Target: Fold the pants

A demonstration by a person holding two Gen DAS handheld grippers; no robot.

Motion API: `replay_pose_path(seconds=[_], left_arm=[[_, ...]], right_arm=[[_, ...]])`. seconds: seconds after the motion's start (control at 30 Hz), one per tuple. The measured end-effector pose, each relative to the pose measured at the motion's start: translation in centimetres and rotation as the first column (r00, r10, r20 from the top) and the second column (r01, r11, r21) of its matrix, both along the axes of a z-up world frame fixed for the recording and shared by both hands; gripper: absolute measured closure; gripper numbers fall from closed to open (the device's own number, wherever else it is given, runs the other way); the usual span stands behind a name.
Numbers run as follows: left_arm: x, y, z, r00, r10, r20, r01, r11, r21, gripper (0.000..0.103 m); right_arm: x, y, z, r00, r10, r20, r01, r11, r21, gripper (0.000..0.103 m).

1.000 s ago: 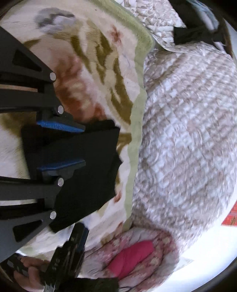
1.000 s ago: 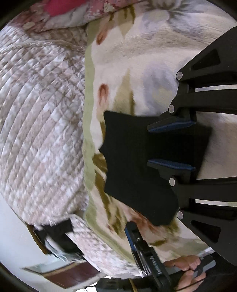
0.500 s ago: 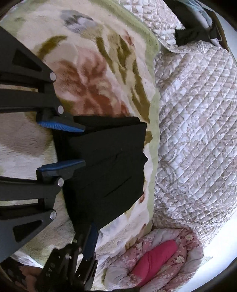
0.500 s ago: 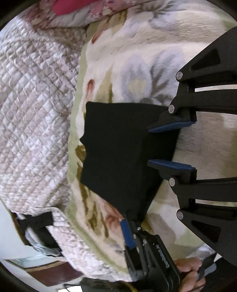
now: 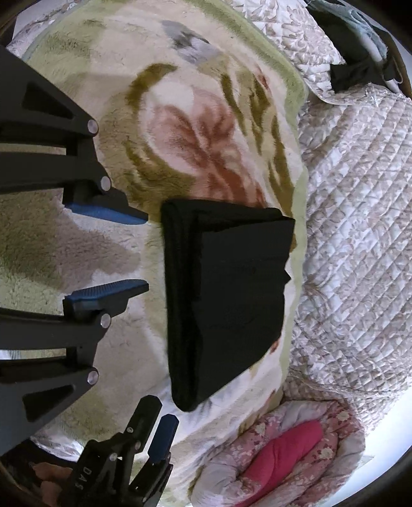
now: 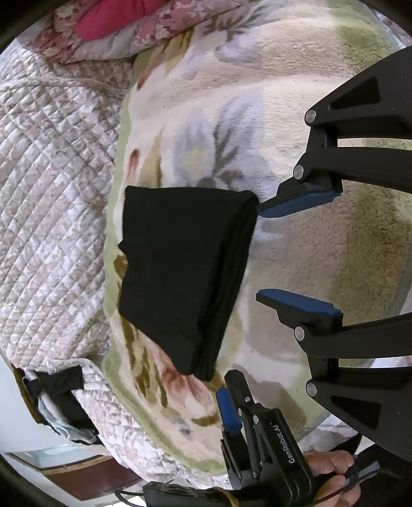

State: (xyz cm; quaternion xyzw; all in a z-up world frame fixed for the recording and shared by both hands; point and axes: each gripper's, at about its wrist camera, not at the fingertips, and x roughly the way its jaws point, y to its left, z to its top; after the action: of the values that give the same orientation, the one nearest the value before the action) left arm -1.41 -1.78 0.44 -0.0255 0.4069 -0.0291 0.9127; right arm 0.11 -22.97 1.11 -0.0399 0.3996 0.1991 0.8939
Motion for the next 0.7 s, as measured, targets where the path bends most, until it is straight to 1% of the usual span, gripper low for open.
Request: replay_pose_path(seconds=[0.13,0.3,0.7], left_arm=[[0.3,0.1,-0.8,1.000,0.004,-0.015,-0.004,1.000,0.009,0.064],[0.3,0.1,-1.0,1.000,-0.002,-0.010,0.002,1.000,0.027,0.063],[0.3,-0.2,-1.2,1.000,-0.012,-0.010,0.012,0.999,0.048,0.058]], right_arm=[[0.6,0.0,-1.3,0.999,-0.015,-0.041,0.014,1.000,-0.023,0.055],[0.5,0.4,-1.7,0.999,-0.006,-0.032,0.004,0.999,-0.039,0.049],[0.5,0.6,-1.9,1.000,-0.001,-0.020,0.000,0.998,-0.055,0.047]])
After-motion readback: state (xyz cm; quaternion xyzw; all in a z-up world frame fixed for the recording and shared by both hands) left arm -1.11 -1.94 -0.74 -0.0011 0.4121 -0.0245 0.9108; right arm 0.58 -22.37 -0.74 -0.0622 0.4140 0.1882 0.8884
